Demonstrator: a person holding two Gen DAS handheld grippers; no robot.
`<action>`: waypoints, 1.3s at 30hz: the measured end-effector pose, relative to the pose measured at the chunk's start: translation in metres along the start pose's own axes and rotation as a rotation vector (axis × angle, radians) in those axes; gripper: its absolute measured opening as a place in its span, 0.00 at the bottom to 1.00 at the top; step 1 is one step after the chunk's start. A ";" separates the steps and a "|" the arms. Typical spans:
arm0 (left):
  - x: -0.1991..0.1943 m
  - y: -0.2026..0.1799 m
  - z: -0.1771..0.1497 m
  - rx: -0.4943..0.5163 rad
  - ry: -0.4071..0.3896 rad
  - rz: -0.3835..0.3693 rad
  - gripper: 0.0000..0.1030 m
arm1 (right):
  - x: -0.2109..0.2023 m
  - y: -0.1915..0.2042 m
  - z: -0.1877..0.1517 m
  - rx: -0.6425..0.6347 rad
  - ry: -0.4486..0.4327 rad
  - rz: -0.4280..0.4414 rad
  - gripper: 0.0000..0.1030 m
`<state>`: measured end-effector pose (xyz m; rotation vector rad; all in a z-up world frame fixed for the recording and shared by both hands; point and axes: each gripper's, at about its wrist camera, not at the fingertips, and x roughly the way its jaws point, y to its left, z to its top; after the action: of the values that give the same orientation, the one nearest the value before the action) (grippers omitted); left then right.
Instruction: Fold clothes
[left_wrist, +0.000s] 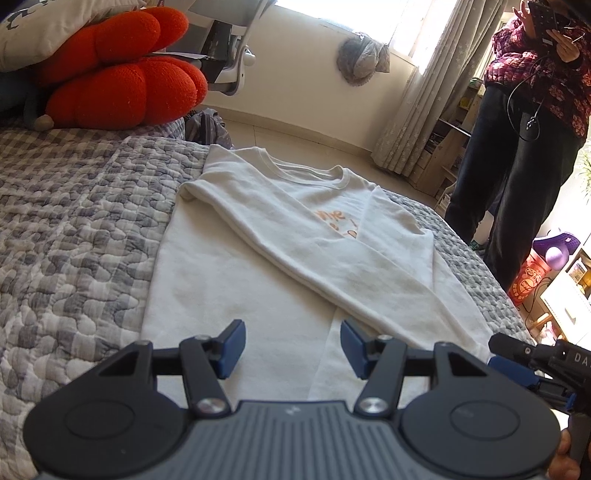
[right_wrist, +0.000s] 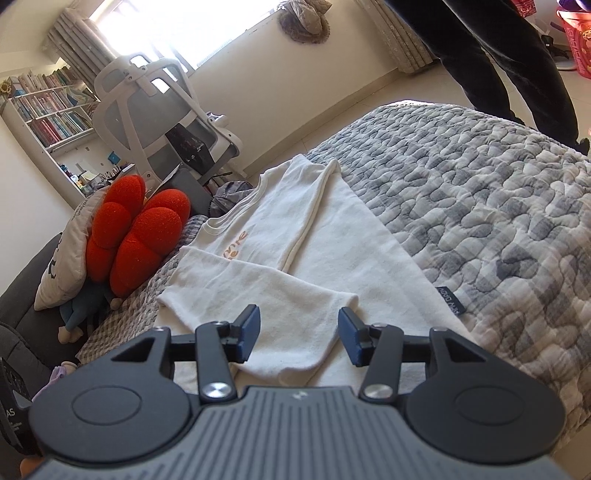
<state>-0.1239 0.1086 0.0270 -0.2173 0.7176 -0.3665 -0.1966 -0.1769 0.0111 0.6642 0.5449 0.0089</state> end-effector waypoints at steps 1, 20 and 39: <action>0.000 0.001 0.001 -0.003 -0.001 -0.001 0.57 | 0.000 0.000 0.000 0.000 -0.001 -0.001 0.50; 0.019 0.033 0.072 -0.045 -0.061 0.050 0.56 | -0.016 0.008 -0.005 -0.022 -0.165 -0.075 0.52; 0.063 0.072 0.123 -0.116 -0.064 0.050 0.56 | -0.008 0.016 -0.006 -0.071 -0.214 -0.138 0.57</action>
<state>0.0206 0.1583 0.0565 -0.3186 0.6807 -0.2696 -0.2035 -0.1622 0.0201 0.5498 0.3809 -0.1698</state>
